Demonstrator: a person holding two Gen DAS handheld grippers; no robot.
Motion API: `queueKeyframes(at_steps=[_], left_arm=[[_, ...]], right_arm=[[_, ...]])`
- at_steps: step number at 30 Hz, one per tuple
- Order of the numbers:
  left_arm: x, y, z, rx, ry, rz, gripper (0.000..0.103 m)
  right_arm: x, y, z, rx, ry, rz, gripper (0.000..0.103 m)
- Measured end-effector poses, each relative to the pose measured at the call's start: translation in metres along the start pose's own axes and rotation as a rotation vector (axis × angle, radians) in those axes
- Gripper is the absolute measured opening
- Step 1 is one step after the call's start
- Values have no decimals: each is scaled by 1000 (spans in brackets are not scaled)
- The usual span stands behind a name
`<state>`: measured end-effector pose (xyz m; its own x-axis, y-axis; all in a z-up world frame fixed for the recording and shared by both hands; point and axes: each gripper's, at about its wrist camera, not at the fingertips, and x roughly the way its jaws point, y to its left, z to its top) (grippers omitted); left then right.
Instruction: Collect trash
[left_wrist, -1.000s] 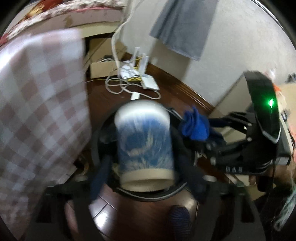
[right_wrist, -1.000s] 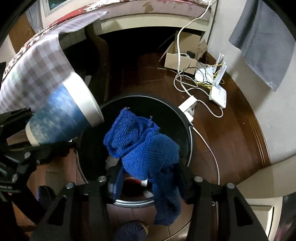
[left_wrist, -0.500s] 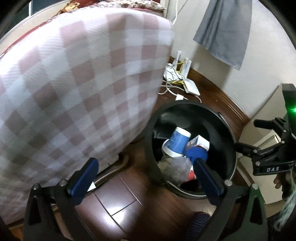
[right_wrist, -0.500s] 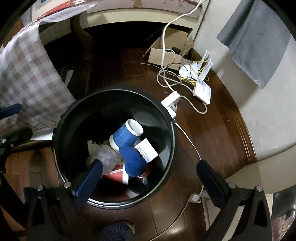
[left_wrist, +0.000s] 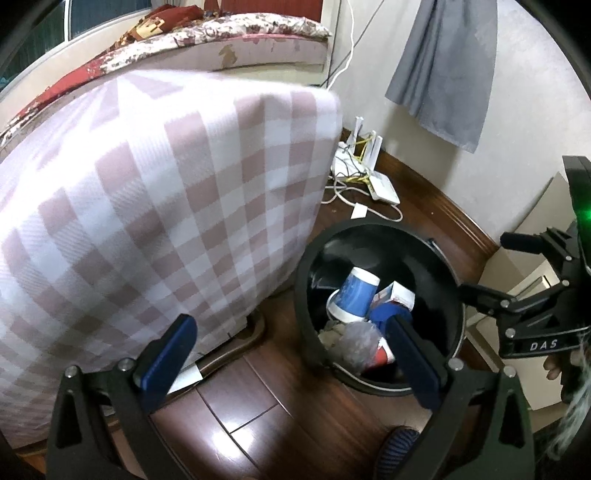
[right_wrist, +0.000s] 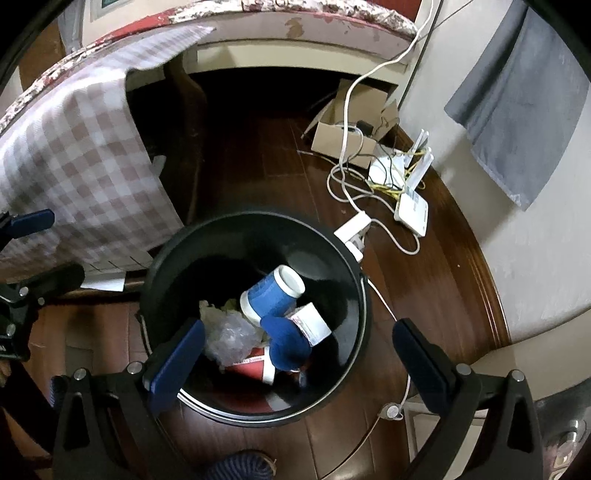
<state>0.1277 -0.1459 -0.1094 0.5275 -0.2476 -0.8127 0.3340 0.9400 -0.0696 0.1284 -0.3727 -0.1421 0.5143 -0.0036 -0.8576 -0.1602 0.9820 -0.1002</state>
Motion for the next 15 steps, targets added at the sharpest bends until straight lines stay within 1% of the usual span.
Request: queueKeyframes(at_steps=[8,15], left_arm=[[-30,-2,1,0,-53,9,102],[-70,1,2,0,-109,23,102]], right_arm=[[-30,13,3,-30,-51,-1,102],[-74,24,6,-25,-99,-44,102]])
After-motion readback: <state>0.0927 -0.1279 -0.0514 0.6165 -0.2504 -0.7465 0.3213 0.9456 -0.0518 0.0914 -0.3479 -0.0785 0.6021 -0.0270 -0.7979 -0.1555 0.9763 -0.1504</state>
